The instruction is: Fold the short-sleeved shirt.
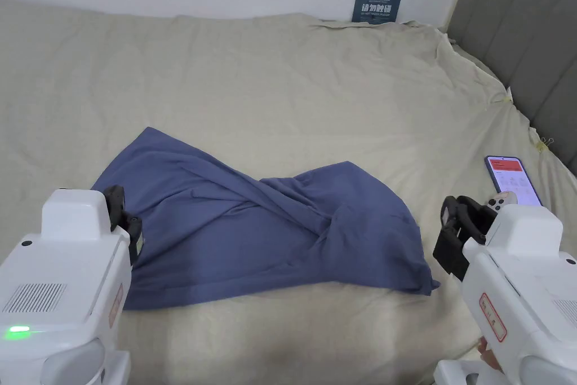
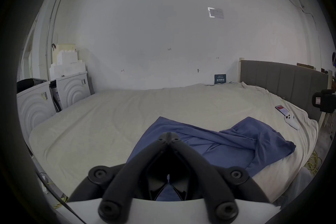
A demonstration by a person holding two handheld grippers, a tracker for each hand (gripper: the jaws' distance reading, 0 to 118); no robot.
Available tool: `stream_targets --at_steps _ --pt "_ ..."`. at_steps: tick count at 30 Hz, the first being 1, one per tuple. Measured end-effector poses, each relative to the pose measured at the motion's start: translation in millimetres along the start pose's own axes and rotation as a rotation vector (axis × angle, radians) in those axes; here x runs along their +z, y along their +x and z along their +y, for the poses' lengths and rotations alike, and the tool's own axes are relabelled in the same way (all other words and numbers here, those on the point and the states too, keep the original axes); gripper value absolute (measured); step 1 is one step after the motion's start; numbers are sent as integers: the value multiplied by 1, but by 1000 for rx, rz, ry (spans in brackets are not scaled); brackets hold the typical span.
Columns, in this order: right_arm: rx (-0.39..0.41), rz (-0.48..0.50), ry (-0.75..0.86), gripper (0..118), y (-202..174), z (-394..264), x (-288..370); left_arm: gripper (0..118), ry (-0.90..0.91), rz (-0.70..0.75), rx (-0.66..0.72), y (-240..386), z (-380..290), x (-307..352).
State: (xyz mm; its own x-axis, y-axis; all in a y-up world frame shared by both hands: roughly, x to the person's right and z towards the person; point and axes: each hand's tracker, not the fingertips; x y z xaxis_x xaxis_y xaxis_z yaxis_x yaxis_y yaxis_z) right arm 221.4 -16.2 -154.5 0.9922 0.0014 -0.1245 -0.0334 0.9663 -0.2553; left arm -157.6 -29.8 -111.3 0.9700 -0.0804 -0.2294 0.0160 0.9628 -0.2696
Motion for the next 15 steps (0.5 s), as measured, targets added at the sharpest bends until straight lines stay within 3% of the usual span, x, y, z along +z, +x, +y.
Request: stream_targets --at_steps 3,15 --pt "-18 29 -16 0 2 0 -4 0 0 -16 15 0 0 -1" --pt "-61 -9 -66 0 11 0 -6 0 -25 -28 41 -5 -13 -10"
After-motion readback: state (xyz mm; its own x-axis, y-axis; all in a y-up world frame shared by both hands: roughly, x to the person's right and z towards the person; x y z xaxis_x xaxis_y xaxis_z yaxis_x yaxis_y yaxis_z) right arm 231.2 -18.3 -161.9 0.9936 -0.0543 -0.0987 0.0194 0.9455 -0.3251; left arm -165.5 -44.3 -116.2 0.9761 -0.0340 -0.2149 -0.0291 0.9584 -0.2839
